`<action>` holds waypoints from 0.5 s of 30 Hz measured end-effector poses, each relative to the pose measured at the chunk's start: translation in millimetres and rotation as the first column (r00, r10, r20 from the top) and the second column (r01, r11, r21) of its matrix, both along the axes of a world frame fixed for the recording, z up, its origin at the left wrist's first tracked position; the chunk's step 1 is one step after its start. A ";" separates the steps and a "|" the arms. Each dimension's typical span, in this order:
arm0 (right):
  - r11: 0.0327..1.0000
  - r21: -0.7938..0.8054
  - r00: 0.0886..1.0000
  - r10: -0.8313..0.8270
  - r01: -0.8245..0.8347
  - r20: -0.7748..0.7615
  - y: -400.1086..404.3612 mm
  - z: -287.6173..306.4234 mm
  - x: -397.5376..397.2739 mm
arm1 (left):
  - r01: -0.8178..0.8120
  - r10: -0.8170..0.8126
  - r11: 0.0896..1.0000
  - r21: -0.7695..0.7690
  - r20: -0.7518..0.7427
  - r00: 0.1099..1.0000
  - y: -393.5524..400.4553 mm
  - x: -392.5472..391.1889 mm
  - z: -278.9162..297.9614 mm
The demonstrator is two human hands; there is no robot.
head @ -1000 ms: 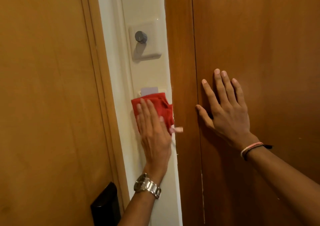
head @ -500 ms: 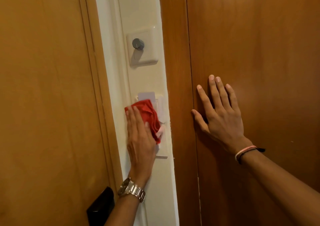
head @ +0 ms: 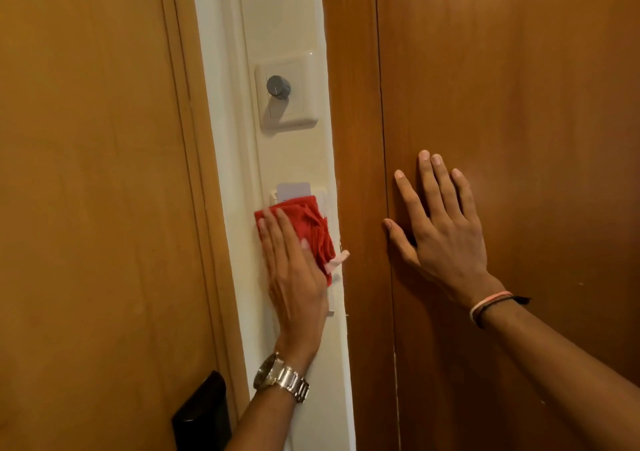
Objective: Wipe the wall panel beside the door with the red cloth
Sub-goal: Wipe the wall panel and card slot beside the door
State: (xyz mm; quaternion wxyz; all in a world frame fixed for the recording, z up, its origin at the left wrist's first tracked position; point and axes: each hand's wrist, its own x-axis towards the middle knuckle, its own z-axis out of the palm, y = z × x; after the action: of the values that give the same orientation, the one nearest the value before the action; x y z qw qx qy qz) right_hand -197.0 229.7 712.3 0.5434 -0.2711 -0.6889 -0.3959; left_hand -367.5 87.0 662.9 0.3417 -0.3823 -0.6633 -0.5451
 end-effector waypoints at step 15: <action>1.000 0.000 1.000 -0.004 0.004 -0.001 0.3 0.7 2.6 | 0.031 -0.030 0.999 0.024 -0.027 0.999 1.0 -7.6 7.2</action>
State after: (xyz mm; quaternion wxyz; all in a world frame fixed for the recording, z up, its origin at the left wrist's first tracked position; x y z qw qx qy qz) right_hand -194.4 230.0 713.0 0.5429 -0.2727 -0.6882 -0.3967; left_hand -375.0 88.0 670.1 0.3466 -0.3953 -0.6463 -0.5531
